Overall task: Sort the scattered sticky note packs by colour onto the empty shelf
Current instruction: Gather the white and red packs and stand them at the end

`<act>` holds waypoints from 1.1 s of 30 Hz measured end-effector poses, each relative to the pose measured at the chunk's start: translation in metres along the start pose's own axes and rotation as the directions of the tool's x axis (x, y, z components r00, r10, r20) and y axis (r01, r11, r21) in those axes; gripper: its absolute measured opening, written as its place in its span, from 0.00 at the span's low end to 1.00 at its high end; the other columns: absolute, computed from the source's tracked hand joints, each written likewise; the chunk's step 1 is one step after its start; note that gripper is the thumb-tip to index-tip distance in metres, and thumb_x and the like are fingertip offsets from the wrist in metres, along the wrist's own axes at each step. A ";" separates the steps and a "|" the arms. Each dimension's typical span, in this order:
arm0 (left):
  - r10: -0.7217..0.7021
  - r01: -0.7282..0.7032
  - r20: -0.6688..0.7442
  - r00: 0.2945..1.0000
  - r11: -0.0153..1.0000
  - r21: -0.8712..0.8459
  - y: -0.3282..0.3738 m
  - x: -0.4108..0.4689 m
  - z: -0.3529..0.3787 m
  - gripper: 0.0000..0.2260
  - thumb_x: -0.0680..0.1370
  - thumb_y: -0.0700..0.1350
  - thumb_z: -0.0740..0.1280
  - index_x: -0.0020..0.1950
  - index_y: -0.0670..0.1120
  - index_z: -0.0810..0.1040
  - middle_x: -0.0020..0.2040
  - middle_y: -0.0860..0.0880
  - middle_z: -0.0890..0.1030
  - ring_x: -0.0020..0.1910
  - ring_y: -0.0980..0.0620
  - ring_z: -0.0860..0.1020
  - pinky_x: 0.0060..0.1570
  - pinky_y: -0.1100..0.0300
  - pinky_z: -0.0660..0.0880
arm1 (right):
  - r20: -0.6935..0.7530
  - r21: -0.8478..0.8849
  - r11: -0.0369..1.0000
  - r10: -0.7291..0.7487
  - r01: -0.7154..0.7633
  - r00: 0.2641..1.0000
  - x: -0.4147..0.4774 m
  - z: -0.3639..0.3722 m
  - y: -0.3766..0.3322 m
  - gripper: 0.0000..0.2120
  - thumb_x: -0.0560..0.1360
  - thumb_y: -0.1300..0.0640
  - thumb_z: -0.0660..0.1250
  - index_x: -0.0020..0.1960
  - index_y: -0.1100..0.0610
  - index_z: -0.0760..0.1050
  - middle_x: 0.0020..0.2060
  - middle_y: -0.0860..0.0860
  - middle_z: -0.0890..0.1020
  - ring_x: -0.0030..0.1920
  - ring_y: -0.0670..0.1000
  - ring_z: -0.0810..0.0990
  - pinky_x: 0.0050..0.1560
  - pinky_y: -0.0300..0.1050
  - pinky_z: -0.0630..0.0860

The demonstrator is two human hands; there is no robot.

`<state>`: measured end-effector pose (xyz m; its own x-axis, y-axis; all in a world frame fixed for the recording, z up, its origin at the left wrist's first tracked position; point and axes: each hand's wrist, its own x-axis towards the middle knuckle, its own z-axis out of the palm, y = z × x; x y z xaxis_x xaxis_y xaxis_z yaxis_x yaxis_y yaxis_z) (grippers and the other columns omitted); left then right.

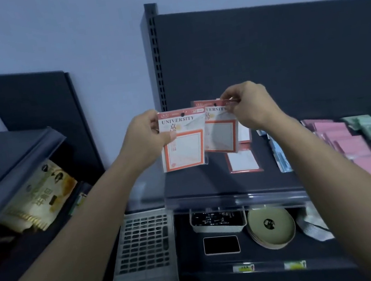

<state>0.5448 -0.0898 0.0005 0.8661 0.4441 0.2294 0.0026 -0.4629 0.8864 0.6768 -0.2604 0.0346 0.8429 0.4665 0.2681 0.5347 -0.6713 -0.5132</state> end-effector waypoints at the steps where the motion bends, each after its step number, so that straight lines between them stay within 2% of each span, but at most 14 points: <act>1: -0.006 0.006 -0.006 1.000 1.000 0.023 0.002 0.004 0.007 0.08 0.73 0.34 0.70 0.49 0.43 0.75 0.44 0.50 0.82 0.43 0.51 0.81 0.43 0.59 0.79 | 0.008 0.003 1.000 -0.005 0.005 1.000 0.006 -0.001 0.007 0.11 0.77 0.63 0.63 0.54 0.54 0.80 0.51 0.53 0.82 0.52 0.55 0.80 0.55 0.53 0.78; 5: -0.055 0.061 -0.071 0.996 0.994 0.093 0.012 0.018 0.029 0.08 0.73 0.36 0.70 0.43 0.48 0.74 0.43 0.55 0.80 0.41 0.60 0.79 0.35 0.71 0.74 | 0.058 0.029 0.999 -0.045 0.043 0.997 0.032 0.001 0.032 0.11 0.76 0.64 0.64 0.53 0.53 0.80 0.50 0.53 0.83 0.51 0.55 0.80 0.55 0.52 0.78; 10: -0.116 0.139 -0.171 0.978 0.982 0.130 0.011 0.028 0.047 0.06 0.74 0.39 0.70 0.47 0.46 0.76 0.43 0.53 0.81 0.41 0.58 0.79 0.36 0.69 0.73 | 0.101 0.043 0.993 -0.116 0.112 0.988 0.061 0.011 0.053 0.12 0.76 0.65 0.64 0.53 0.53 0.81 0.50 0.51 0.83 0.51 0.54 0.81 0.55 0.52 0.78; 13: -0.136 0.160 -0.192 0.972 0.980 0.117 0.011 0.033 0.058 0.05 0.74 0.38 0.70 0.47 0.45 0.76 0.43 0.52 0.81 0.42 0.58 0.79 0.37 0.68 0.74 | 0.131 0.048 0.985 -0.171 0.166 0.976 0.071 0.017 0.062 0.14 0.75 0.67 0.62 0.55 0.56 0.81 0.51 0.52 0.83 0.51 0.53 0.80 0.50 0.42 0.76; 16: -0.134 0.151 -0.161 0.978 0.983 0.104 0.016 0.043 0.069 0.06 0.74 0.37 0.70 0.44 0.46 0.75 0.43 0.52 0.81 0.41 0.58 0.79 0.37 0.69 0.74 | 0.132 0.058 0.983 -0.181 0.174 0.975 0.076 0.015 0.070 0.15 0.75 0.68 0.61 0.54 0.56 0.81 0.51 0.53 0.83 0.51 0.53 0.80 0.49 0.40 0.73; 18: -0.112 0.127 -0.127 0.986 0.985 0.117 0.020 0.051 0.078 0.06 0.74 0.37 0.70 0.44 0.47 0.75 0.43 0.52 0.81 0.40 0.59 0.79 0.34 0.71 0.74 | 0.121 0.062 0.988 -0.151 0.144 0.981 0.078 0.011 0.080 0.14 0.74 0.67 0.62 0.53 0.55 0.81 0.50 0.53 0.83 0.51 0.54 0.80 0.54 0.44 0.76; 22: -0.059 0.064 -0.031 0.998 0.984 0.168 0.025 0.066 0.099 0.05 0.74 0.38 0.70 0.47 0.45 0.75 0.43 0.55 0.81 0.41 0.60 0.79 0.33 0.72 0.71 | 0.085 0.053 0.996 -0.078 0.074 0.993 0.073 -0.002 0.102 0.12 0.74 0.65 0.64 0.52 0.53 0.82 0.50 0.53 0.83 0.50 0.54 0.81 0.54 0.47 0.78; 26: -0.020 0.014 0.044 0.999 0.990 0.137 0.030 0.074 0.106 0.06 0.74 0.37 0.69 0.46 0.46 0.74 0.44 0.56 0.81 0.43 0.59 0.80 0.36 0.70 0.73 | 0.075 0.020 1.000 -0.022 0.021 0.997 0.070 -0.012 0.113 0.11 0.76 0.64 0.64 0.52 0.54 0.81 0.50 0.53 0.83 0.51 0.54 0.81 0.55 0.51 0.78; 33: -0.013 0.010 0.038 0.999 0.996 0.094 0.024 0.075 0.081 0.08 0.74 0.36 0.69 0.43 0.47 0.73 0.46 0.52 0.82 0.44 0.55 0.81 0.38 0.67 0.75 | 0.057 0.010 0.999 -0.047 0.046 0.997 0.078 -0.002 0.093 0.12 0.75 0.64 0.64 0.52 0.53 0.82 0.50 0.52 0.83 0.51 0.53 0.81 0.56 0.48 0.77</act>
<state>0.6503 -0.1293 0.0066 0.8843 0.4209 0.2023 0.0578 -0.5286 0.8469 0.7925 -0.2879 0.0093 0.8122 0.5295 0.2449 0.5726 -0.6433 -0.5083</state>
